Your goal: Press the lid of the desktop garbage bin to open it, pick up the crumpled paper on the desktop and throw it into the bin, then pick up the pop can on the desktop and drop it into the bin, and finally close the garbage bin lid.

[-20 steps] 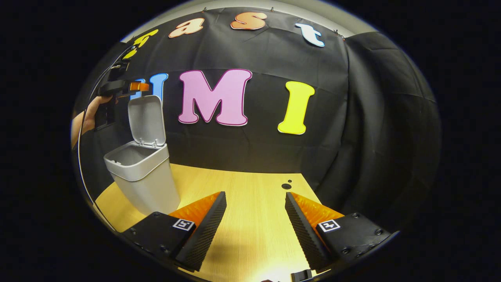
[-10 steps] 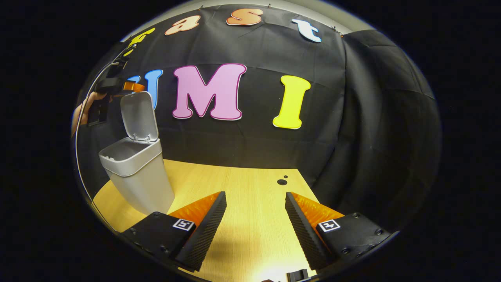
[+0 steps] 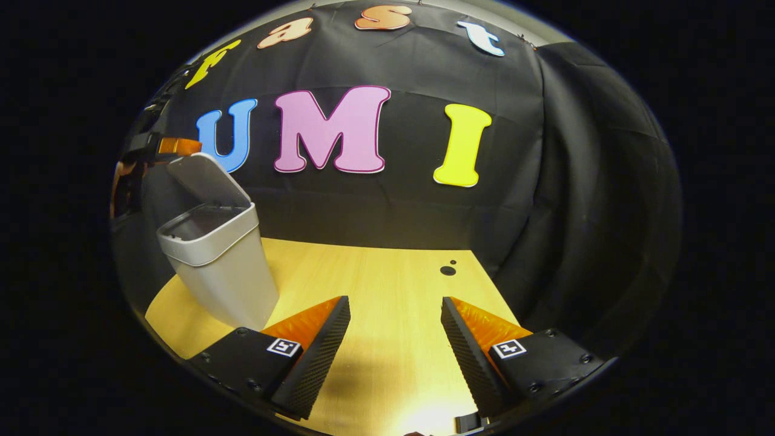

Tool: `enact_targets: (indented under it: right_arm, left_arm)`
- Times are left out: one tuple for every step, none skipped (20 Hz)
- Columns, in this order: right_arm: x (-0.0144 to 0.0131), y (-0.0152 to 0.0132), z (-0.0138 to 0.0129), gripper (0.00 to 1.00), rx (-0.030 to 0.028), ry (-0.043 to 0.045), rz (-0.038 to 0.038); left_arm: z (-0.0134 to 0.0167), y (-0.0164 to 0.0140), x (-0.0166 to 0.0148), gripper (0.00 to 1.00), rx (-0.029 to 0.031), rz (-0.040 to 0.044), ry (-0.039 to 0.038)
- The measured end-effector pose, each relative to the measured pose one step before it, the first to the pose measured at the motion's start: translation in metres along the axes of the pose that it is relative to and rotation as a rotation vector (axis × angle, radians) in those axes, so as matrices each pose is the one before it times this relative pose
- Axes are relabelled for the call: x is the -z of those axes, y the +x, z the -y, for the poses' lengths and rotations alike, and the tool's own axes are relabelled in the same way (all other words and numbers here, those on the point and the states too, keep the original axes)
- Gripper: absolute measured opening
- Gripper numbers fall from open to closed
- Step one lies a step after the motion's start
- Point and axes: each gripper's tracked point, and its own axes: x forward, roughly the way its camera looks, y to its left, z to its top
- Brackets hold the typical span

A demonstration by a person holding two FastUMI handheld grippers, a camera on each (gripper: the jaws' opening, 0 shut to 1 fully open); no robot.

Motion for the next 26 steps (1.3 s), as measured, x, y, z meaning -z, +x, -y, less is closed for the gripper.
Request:
enact_targets:
  right_arm:
    - [0.00086, 0.00062, -0.00063, 0.98, 0.00041, 0.00488, -0.00475]
    - [-0.00053, 0.00060, -0.00190, 0.98, -0.00367, 0.00974, -0.00061]
    - [-0.00210, -0.00027, -0.00081, 0.98, -0.00275, 0.00968, 0.00496]
    - [-0.00243, -0.00008, -0.00124, 0.98, -0.00236, 0.00461, 0.00514]
    - [-0.00012, 0.00001, -0.00002, 0.98, 0.00069, -0.00233, 0.00318]
    - [-0.00118, -0.00101, 0.00055, 0.98, 0.00267, -0.00591, 0.00411]
    - [0.00022, -0.00140, 0.00014, 0.98, 0.00166, -0.00288, 0.00241]
    - [0.00107, -0.00115, -0.00088, 0.98, -0.00159, 0.00014, -0.00140]
    - [0.00182, -0.00138, -0.00103, 0.98, -0.00358, 0.00110, -0.00405]
    - [0.00116, -0.00145, -0.00001, 0.98, -0.00119, 0.00062, -0.00395]
    - [0.00162, -0.00099, -0.00011, 0.98, 0.00141, 0.00021, -0.00176]
    - [0.00125, -0.00032, 0.00083, 0.98, 0.00060, 0.00045, -0.00067]
    - [0.00077, -0.00026, -0.00114, 0.98, -0.00248, -0.00006, -0.00251]
    - [-0.00009, 0.00023, -0.00021, 0.98, -0.00231, -0.00078, -0.00279]
    - [-0.00101, 0.00094, 0.00152, 0.98, -0.00008, -0.00044, 0.00069]
    - [-0.00073, 0.00019, 0.00015, 0.98, 0.00031, -0.00080, 0.00181]
    - [-0.00200, 0.00081, -0.00025, 0.98, -0.00102, 0.00058, 0.00221]
    - [-0.00103, 0.00023, -0.00068, 0.98, -0.00117, 0.00242, 0.00345]
    - [-0.00135, -0.00115, -0.00011, 0.98, -0.00024, 0.00321, 0.00194]
    - [0.00012, -0.00006, 0.00001, 0.98, 0.00117, 0.00081, -0.00064]
    - [0.00228, -0.00007, -0.00082, 0.98, 0.00035, -0.00193, -0.00201]
    - [0.00196, -0.00066, -0.00127, 0.98, -0.00144, -0.00267, -0.00429]
    - [0.00307, -0.00048, -0.00185, 0.98, -0.00203, -0.00332, -0.00458]
    - [0.00263, -0.00036, -0.00104, 0.98, -0.00285, -0.00299, -0.00768]
    - [0.00341, -0.00120, -0.00133, 0.98, -0.00318, -0.00191, -0.00565]
    - [0.00060, -0.00111, -0.00036, 0.98, -0.00258, -0.00010, -0.00052]
  left_arm:
    - [0.00159, -0.00252, 0.01434, 0.94, 0.00036, -0.02382, 0.00125]
    - [0.00196, -0.00221, 0.01606, 0.94, 0.00177, -0.02933, -0.00429]
    - [0.00066, -0.00183, 0.01488, 0.94, -0.00065, -0.02918, -0.00898]
    - [-0.00042, -0.00087, 0.01525, 0.94, -0.00484, -0.02356, -0.00703]
    - [-0.00089, -0.00196, 0.01148, 0.94, -0.00164, -0.01158, -0.00289]
    - [0.00162, -0.00032, 0.00963, 0.94, 0.00105, -0.00131, 0.00134]
    - [0.00029, -0.00040, 0.00834, 0.94, -0.00035, -0.00214, 0.00657]
    - [0.00020, -0.00004, 0.00988, 0.94, -0.00185, -0.01627, 0.00382]
    - [-0.00032, -0.00116, 0.00621, 0.94, -0.00199, -0.01228, -0.00012]
    - [0.00047, 0.00015, 0.00447, 0.94, -0.00129, -0.00343, -0.00443]
    - [0.00050, 0.00012, 0.00351, 0.94, 0.00020, 0.00326, -0.00678]
    - [0.00063, -0.00133, 0.00001, 0.94, 0.00088, 0.01552, -0.00743]
    - [0.00117, -0.00016, -0.00111, 0.95, 0.00530, 0.01052, 0.00351]
    - [-0.00029, 0.00049, 0.00549, 0.94, 0.00641, 0.00141, 0.01380]
    - [0.00105, -0.00099, 0.00197, 0.95, 0.00539, 0.00022, 0.02003]
    - [-0.00044, 0.00078, -0.00096, 0.95, -0.00131, 0.01002, 0.01832]
    - [-0.00015, -0.00002, -0.00009, 0.95, -0.00474, 0.01069, 0.01226]
    - [0.00099, 0.00005, -0.00005, 0.95, -0.00513, 0.01825, 0.00632]
    - [0.00015, -0.00121, 0.00087, 0.95, -0.00404, 0.01458, 0.00072]
    - [0.00019, -0.00035, 0.00139, 0.95, -0.00110, 0.01367, 0.00386]
    - [0.00089, -0.00026, 0.00173, 0.95, -0.00125, 0.01030, 0.00884]
    - [0.00068, 0.00173, 0.00304, 0.96, 0.00290, -0.00402, 0.01165]
    - [-0.00011, -0.00241, 0.00114, 0.95, 0.00420, 0.00698, -0.00039]
    - [-0.00030, -0.00030, -0.00008, 0.96, 0.00800, 0.00767, -0.01101]
    - [-0.00045, -0.00111, -0.00136, 0.95, 0.00631, 0.00889, -0.01321]
    - [-0.00052, 0.00371, -0.00405, 0.96, 0.00378, 0.01315, -0.00805]
